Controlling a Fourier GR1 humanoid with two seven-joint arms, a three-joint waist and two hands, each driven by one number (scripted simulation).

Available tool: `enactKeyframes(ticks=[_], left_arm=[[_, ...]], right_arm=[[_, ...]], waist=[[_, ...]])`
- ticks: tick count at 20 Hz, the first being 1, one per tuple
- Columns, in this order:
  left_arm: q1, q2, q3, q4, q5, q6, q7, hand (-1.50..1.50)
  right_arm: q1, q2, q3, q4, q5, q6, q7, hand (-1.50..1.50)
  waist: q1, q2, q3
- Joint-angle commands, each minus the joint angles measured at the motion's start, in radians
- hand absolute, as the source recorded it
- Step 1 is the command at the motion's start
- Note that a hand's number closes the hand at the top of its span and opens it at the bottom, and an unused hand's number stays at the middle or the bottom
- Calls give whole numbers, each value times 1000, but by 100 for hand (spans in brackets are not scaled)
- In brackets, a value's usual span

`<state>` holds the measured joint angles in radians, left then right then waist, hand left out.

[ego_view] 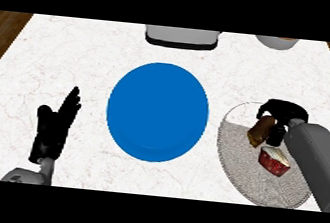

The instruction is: Pick the sweet potato from the placemat and place it in the plate

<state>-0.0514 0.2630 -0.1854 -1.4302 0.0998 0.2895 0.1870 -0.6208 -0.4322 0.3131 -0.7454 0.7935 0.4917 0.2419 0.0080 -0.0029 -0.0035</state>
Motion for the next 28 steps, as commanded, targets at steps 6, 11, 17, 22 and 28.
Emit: enactKeyframes(ticks=[6,11,17,22,28], left_arm=[[-41,-22,43,-5,-41,-27,49,0],[54,-54,23,-38,-52,-8,-14,0],[-14,-49,-4,-16,-54,-41,16,0],[-61,-54,-36,-7,-66,-69,29,0],[-58,-64,-42,10,-81,-51,39,0]], right_arm=[[-36,35,-17,74,131,-90,-92,150],[16,-8,-25,-50,185,-242,-36,150],[-143,421,7,-171,153,-450,340,150],[-255,429,135,-255,140,-629,561,150],[-391,431,291,-321,269,-822,926,150]], waist=[[0,5,4],[-8,1,3],[77,1,5],[142,7,3],[117,-5,0]])
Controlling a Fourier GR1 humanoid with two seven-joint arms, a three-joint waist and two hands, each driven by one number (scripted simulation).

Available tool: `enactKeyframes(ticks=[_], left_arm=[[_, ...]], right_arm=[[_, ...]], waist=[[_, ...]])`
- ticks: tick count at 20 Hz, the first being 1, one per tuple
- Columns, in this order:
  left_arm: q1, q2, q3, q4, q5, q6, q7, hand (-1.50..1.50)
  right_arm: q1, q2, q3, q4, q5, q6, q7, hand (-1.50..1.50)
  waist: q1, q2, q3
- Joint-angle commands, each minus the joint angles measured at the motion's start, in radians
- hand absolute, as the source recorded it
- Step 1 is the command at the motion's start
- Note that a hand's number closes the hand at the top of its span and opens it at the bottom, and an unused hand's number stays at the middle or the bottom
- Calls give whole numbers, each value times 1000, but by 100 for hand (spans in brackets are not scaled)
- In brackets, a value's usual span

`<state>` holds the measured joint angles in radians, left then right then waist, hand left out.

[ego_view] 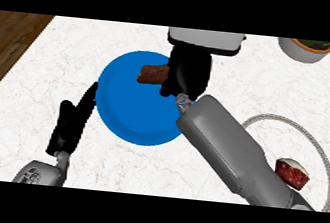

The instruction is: Pick the sweet potato from the placemat and place it in the plate

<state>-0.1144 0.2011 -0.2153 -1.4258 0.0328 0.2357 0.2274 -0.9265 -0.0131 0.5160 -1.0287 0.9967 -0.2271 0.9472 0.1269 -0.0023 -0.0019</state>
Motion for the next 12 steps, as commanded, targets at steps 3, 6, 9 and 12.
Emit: enactKeyframes(ticks=[3,6,9,12], left_arm=[[-24,-4,21,45,-1,4,-21,0],[-9,16,35,37,6,-5,-25,0],[-7,14,32,7,12,-8,-2,0],[5,-3,36,38,5,7,-32,0]], right_arm=[[-111,13,175,-33,91,-126,388,150],[-141,13,168,-25,98,-115,480,150],[-139,12,168,15,98,-132,509,150],[-131,12,158,11,97,-139,531,150]], waist=[[-21,4,-2],[-28,3,-2],[-31,6,0],[-53,7,0]])
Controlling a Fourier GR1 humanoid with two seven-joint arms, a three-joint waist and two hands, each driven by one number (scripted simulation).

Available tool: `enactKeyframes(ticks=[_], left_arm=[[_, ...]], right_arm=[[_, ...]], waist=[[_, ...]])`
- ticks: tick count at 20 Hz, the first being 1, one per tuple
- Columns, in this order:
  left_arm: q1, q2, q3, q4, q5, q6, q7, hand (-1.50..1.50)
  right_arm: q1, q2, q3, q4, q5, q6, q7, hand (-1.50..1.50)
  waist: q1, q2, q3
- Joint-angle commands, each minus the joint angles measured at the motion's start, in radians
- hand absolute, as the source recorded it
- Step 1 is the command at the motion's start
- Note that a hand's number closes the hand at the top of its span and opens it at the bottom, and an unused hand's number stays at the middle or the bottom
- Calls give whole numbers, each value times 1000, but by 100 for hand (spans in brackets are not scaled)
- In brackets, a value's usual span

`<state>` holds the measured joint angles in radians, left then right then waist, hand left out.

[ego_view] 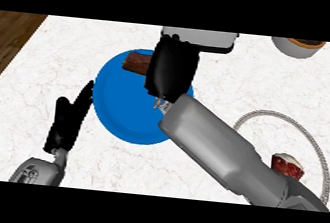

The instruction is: Pick the sweet potato from the placemat and place it in the plate

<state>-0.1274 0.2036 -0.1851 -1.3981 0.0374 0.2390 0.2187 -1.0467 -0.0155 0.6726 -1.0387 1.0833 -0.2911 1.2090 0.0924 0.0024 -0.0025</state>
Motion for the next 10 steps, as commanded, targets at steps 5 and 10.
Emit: enactKeyframes(ticks=[5,10], left_arm=[[50,23,15,-49,9,-11,-7,0],[25,21,40,-7,20,-16,-15,0]], right_arm=[[77,15,15,76,-2,-140,246,150],[116,15,-2,141,-32,-171,194,150]], waist=[[-15,3,2],[-38,7,2]])
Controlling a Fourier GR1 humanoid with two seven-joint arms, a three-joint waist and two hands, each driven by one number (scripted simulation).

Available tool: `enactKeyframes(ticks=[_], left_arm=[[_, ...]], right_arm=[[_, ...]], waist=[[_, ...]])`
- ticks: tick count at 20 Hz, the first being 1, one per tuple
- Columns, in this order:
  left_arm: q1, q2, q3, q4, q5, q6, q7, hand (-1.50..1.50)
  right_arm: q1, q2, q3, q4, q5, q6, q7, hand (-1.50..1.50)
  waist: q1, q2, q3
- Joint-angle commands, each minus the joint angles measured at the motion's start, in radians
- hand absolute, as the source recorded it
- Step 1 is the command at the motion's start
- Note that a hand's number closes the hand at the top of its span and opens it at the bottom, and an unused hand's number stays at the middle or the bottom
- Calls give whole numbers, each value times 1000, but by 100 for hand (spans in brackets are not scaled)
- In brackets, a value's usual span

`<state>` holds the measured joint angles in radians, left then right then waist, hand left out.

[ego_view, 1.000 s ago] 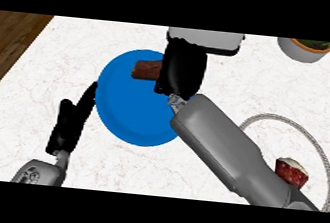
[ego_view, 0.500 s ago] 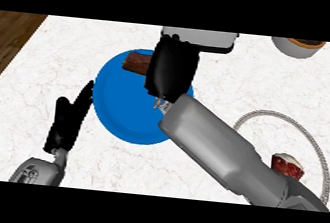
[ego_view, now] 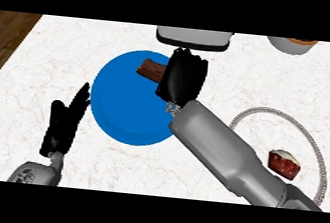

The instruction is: Pick the sweet potato from the placemat and place it in the plate

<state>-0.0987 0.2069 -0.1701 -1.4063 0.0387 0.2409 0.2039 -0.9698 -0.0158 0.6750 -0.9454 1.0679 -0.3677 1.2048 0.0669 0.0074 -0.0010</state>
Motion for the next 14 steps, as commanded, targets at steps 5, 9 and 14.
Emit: enactKeyframes(ticks=[5,9,14], left_arm=[[14,2,3,-13,-10,-1,-13,0],[25,-18,-2,2,-21,19,-15,0],[1,-28,5,-21,-27,24,38,0]], right_arm=[[92,15,-40,58,-211,-75,90,150],[94,15,-77,92,-381,-20,1,150],[104,15,4,138,-522,-103,-99,-150]], waist=[[-13,2,1],[-12,4,1],[-28,0,1]])
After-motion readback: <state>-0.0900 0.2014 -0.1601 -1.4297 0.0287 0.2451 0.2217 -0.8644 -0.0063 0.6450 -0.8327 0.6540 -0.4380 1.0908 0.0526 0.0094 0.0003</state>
